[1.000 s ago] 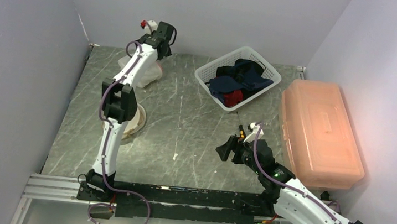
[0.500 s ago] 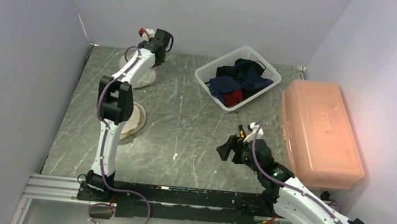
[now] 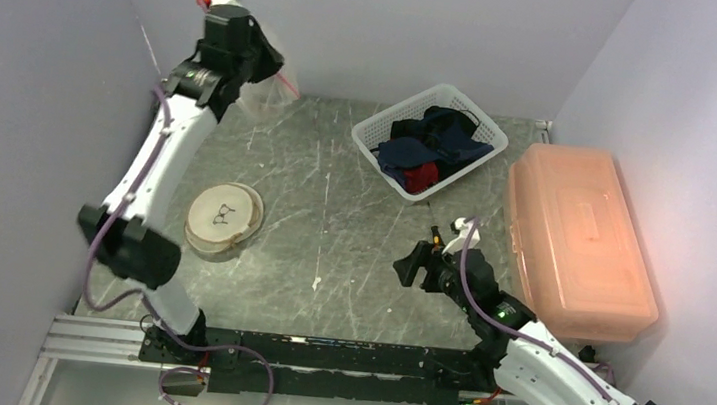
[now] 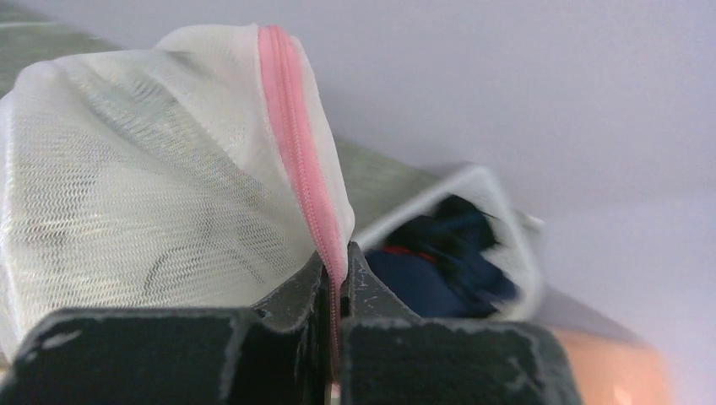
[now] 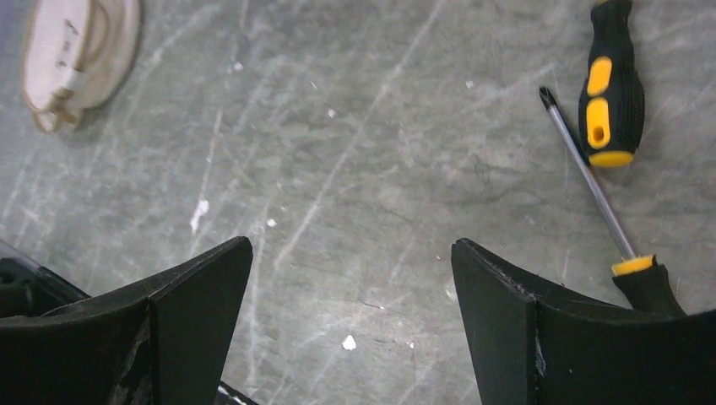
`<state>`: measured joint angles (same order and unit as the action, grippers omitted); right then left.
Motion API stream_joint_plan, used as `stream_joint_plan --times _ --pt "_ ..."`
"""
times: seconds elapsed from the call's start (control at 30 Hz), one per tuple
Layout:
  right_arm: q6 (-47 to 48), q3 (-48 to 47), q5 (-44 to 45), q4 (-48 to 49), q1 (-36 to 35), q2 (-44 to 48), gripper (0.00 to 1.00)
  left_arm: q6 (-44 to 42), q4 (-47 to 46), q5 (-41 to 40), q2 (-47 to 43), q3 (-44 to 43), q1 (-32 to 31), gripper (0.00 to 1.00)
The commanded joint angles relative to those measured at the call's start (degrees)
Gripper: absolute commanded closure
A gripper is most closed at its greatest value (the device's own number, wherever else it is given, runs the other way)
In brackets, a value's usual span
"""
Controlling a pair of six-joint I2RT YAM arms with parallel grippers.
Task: Unzip the laundry bag and remove the bra
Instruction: Pick up the laundry bag at the center of the board, then place the laundry bag at the center of the board.
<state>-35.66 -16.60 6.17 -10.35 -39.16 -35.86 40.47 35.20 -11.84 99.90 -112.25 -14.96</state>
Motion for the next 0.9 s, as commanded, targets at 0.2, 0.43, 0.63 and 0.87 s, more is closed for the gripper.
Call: stream_joint_plan --times 0.2,0.43,0.63,0.87 --pt "2.0 -10.3 3.1 -0.1 0.0 -0.5 0.05 13.6 -38.8 40.9 -29.4 44.1 -1.0 0.97" --pt "0.4 -9.5 11.3 -0.4 0.2 0.4 0.03 14.8 -52.2 45.6 -44.4 66.2 -8.9 0.97" --pt "-2.7 -6.6 5.1 3.2 1.9 5.0 0.01 17.9 -65.2 45.8 -46.9 76.6 -16.6 0.97" --pt "-4.5 -7.7 -3.9 1.9 5.7 10.7 0.01 21.3 -81.0 46.8 -39.6 83.9 -21.2 0.97"
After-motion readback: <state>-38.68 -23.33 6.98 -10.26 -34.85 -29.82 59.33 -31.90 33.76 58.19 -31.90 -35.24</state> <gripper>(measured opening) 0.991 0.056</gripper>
